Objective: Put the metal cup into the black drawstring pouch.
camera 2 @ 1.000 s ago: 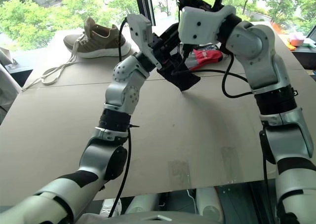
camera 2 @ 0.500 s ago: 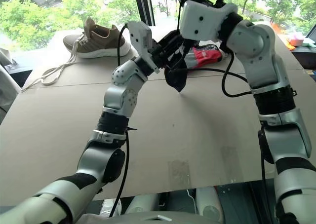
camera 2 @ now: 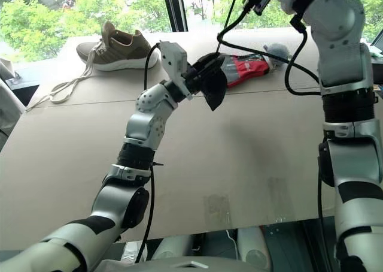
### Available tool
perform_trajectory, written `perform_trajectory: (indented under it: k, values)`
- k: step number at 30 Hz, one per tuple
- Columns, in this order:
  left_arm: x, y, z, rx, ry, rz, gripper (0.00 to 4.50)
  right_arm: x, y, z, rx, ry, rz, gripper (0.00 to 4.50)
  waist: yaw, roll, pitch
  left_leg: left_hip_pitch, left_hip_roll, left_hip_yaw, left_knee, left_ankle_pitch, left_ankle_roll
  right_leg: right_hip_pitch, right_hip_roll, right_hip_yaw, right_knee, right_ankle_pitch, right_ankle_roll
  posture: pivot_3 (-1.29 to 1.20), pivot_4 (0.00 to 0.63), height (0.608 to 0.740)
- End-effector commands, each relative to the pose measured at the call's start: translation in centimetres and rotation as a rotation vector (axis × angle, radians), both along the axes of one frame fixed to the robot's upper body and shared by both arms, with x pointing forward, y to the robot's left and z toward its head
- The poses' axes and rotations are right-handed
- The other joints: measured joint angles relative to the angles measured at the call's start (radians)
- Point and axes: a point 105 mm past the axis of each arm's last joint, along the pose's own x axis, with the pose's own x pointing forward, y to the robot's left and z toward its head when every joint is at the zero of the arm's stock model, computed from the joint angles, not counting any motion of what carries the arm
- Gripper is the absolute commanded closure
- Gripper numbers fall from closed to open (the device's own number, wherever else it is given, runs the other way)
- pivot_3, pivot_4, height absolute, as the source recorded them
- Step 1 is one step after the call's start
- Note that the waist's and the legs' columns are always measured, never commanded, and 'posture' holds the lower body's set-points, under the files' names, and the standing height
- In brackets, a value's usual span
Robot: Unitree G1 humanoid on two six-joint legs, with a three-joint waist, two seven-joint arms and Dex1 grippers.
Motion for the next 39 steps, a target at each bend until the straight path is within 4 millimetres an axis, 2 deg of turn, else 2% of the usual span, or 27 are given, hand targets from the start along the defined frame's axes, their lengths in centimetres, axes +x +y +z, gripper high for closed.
perform_trajectory:
  k: [1, 4, 11, 13, 15, 16, 17, 24, 31, 35, 39]
  values:
    - [-0.1, 0.3, -0.9, 0.046, -0.007, 0.017, 4.3, -2.3, -2.6, 5.1, 0.216, -0.127, 0.009, 4.5, 0.0, 0.0, 0.0, 0.0, 0.0, 0.0, 0.0, 0.0, 0.0, 0.0, 0.0, 0.0, 0.0, 0.0, 0.0, 0.0, 0.15, 0.74]
    - [0.1, 0.3, -1.6, 0.057, 0.009, 0.032, 4.3, -2.5, -2.6, 5.5, 0.292, -0.107, 0.046, 4.5, 0.0, 0.0, 0.0, 0.0, 0.0, 0.0, 0.0, 0.0, 0.0, 0.0, 0.0, 0.001, 0.0, 0.0, 0.0, 0.0, 0.15, 0.74]
    - [-0.3, 0.1, -2.2, 0.069, 0.022, 0.007, 4.3, -2.5, -2.5, 5.6, 0.335, -0.074, 0.076, 4.5, 0.0, 0.0, 0.0, 0.0, 0.0, 0.001, 0.0, 0.0, 0.0, 0.0, 0.0, 0.001, 0.001, 0.0, 0.0, 0.0, 0.15, 0.74]
    - [-0.5, 0.2, -2.0, 0.051, 0.019, -0.004, 3.25, -2.5, -2.3, 5.5, 0.332, -0.069, 0.081, 4.5, 0.0, 0.0, 0.0, 0.0, 0.0, 0.001, 0.0, 0.0, 0.0, 0.0, 0.0, 0.001, 0.001, 0.0, 0.0, 0.0, 0.15, 0.74]
    - [-0.6, 0.2, -1.7, 0.029, 0.019, -0.008, 2.6, -2.5, -2.2, 5.3, 0.324, -0.064, 0.086, 4.5, 0.0, 0.0, 0.0, 0.0, 0.0, 0.001, 0.0, 0.0, 0.0, -0.001, 0.0, 0.001, 0.001, 0.0, 0.0, 0.0, 0.15, 0.74]
    - [-0.6, 0.2, -1.6, 0.024, 0.023, -0.012, 2.03, -2.5, -2.1, 5.2, 0.323, -0.062, 0.087, 4.5, 0.0, 0.0, 0.0, 0.0, 0.0, 0.001, 0.0, 0.0, 0.0, -0.001, 0.0, 0.001, 0.001, 0.0, 0.0, 0.0, 0.15, 0.74]
    - [-0.7, 0.1, -1.6, 0.015, 0.03, -0.019, 1.79, -2.5, -2.1, 5.2, 0.321, -0.06, 0.089, 4.5, 0.0, 0.0, 0.0, -0.001, 0.0, 0.001, 0.0, 0.0, 0.0, -0.002, 0.0, 0.001, 0.001, 0.0, 0.0, 0.0, 0.15, 0.74]
    - [-1.0, 0.7, -2.8, 0.032, 0.068, -0.032, 1.79, -2.4, -2.0, 4.9, 0.306, -0.05, 0.086, 4.5, -0.002, 0.001, -0.001, 0.0, 0.0, 0.002, 0.0, 0.0, 0.0, -0.002, 0.0, 0.003, 0.002, 0.0, 0.0, 0.0, 0.15, 0.74]
    - [-1.2, 2.3, -3.1, 0.021, 0.077, 0.023, 1.79, -2.3, -1.9, 4.7, 0.306, -0.029, 0.098, 4.5, -0.001, 0.001, -0.001, 0.0, 0.0, 0.004, 0.0, 0.0, 0.0, -0.003, 0.0, 0.005, 0.003, 0.0, 0.0, 0.0, 0.15, 0.74]
    - [-0.7, 4.0, -2.9, -0.003, 0.088, 0.093, 1.79, -2.4, -1.0, 4.4, 0.3, -0.001, 0.146, 4.5, -0.001, 0.001, -0.001, 0.0, 0.0, 0.004, 0.0, 0.0, 0.0, -0.003, 0.0, 0.005, 0.003, 0.0, 0.0, 0.0, 0.15, 0.74]
    - [-0.3, 7.9, -3.5, 0.012, 0.117, 0.188, 1.79, -3.2, 0.6, 3.9, 0.361, 0.095, 0.305, 4.5, -0.014, 0.001, -0.001, 0.0, 0.001, 0.005, -0.001, 0.0, 0.0, -0.004, 0.001, 0.006, 0.004, 0.0, 0.0, 0.0, 0.15, 0.74]
